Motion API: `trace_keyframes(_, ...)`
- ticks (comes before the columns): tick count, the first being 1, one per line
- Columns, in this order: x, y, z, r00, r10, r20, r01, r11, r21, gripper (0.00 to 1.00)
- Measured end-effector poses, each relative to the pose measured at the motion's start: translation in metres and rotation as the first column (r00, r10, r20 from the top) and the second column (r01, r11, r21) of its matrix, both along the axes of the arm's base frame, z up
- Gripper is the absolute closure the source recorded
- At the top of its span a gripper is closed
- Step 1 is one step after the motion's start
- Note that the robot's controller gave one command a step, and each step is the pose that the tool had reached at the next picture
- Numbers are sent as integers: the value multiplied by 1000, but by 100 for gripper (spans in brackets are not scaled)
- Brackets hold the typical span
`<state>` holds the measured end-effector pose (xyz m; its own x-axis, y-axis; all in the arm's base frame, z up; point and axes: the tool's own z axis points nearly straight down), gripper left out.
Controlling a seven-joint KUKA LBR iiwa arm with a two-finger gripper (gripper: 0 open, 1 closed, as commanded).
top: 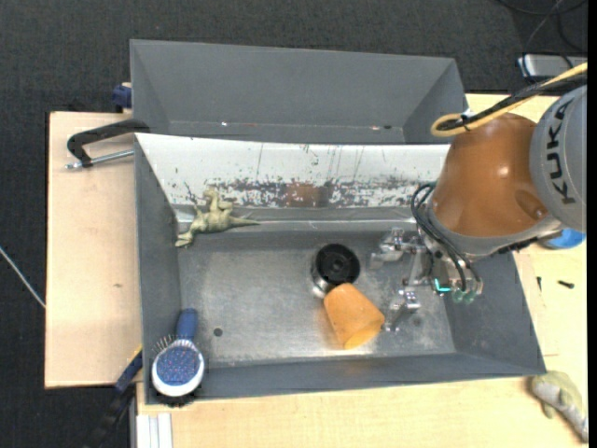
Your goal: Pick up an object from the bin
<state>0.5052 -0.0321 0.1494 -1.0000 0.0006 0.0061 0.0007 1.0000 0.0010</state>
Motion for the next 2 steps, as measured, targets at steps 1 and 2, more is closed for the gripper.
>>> trace_keyframes(1, 12, 34, -49, 996, -92, -6, 92, 996, 0, 0)
trace_keyframes(2, 14, 35, -52, 1000, 15, -3, -15, 1000, -3, 0)
